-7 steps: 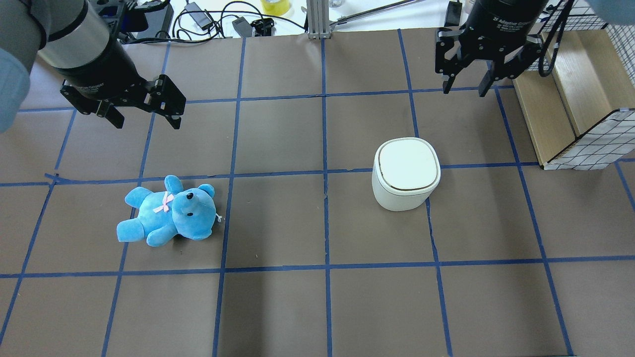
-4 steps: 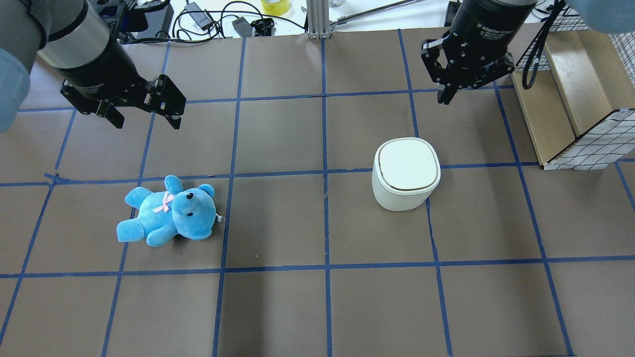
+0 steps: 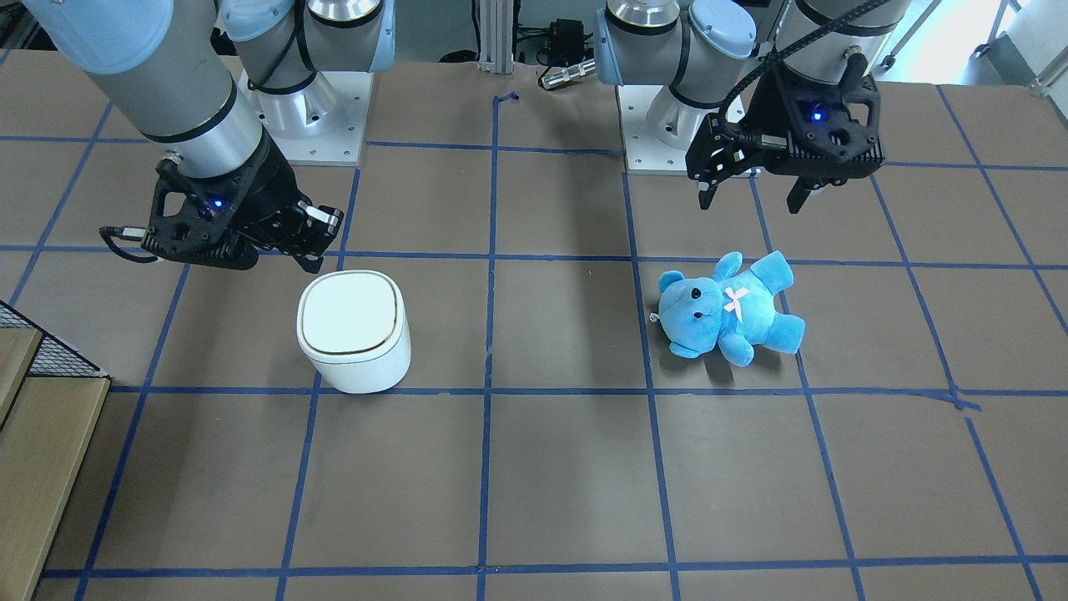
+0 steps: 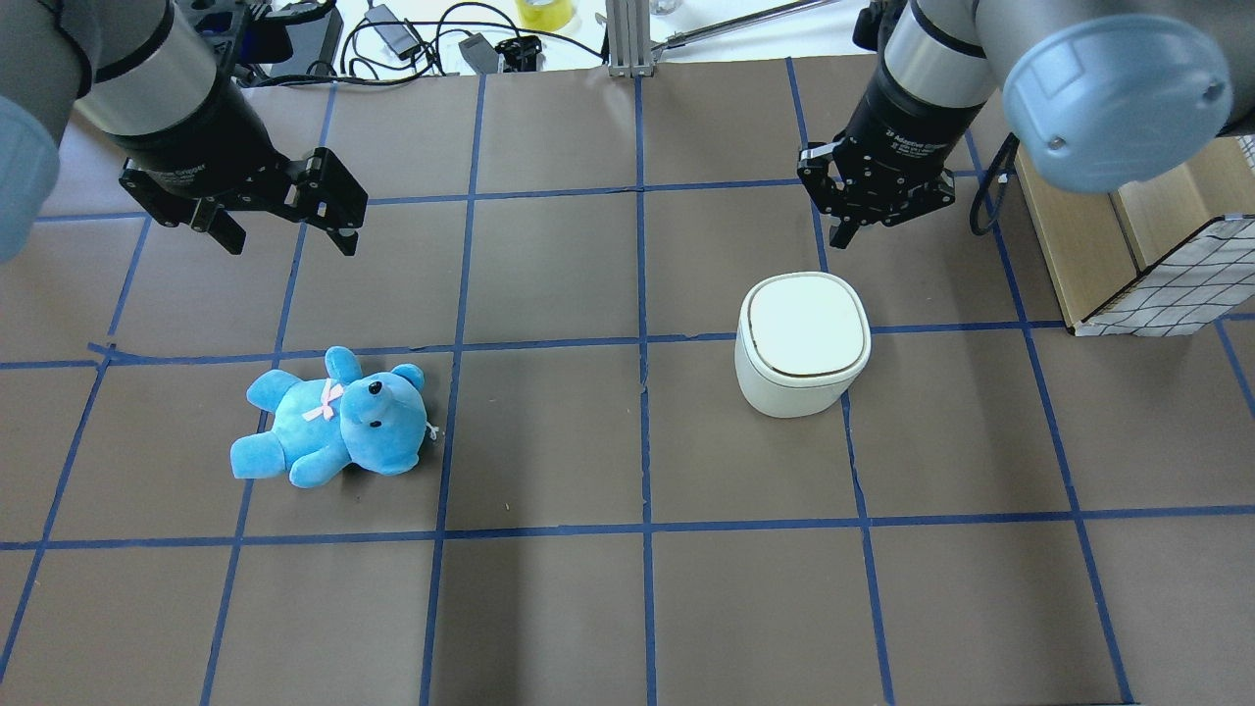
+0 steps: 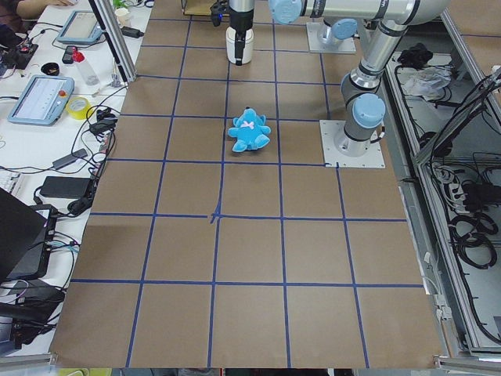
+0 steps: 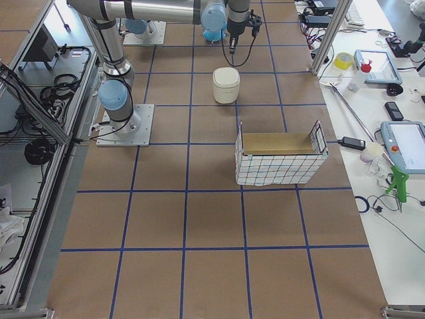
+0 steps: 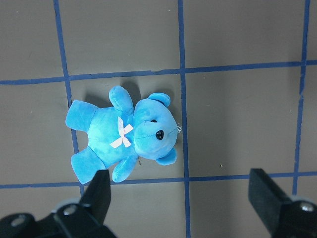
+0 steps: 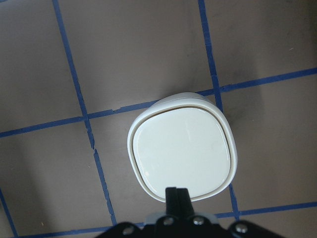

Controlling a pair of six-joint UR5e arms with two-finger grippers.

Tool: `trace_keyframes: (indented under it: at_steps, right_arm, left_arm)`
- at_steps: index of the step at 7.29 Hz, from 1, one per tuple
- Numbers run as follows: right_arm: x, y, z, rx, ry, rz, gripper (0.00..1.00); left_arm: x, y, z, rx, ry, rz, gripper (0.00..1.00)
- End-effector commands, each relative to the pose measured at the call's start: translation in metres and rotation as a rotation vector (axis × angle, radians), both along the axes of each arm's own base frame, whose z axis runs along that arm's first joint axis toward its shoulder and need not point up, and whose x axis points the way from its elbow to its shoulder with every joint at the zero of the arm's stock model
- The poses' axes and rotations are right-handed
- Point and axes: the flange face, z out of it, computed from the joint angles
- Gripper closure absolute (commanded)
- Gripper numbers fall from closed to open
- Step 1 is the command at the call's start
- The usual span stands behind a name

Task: Open trash can with right arm
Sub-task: 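Move the right gripper forward and down toward the white trash can lid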

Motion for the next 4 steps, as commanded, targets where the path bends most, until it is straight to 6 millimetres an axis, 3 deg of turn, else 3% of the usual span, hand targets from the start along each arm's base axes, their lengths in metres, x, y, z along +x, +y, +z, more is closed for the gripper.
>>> trace_keyframes:
  at_steps: [1,4]
  right_arm:
    - [-0.002,0.003,-0.021,0.027,0.028,-0.032,1.00]
    - [-0.004,0.009,-0.063,0.011,0.041,-0.061,1.00]
  left_arm:
    - [0.000,0.000,0.000,0.000,0.000,0.000,0.00]
    - [0.000,0.000,0.000,0.000,0.000,-0.001,0.00]
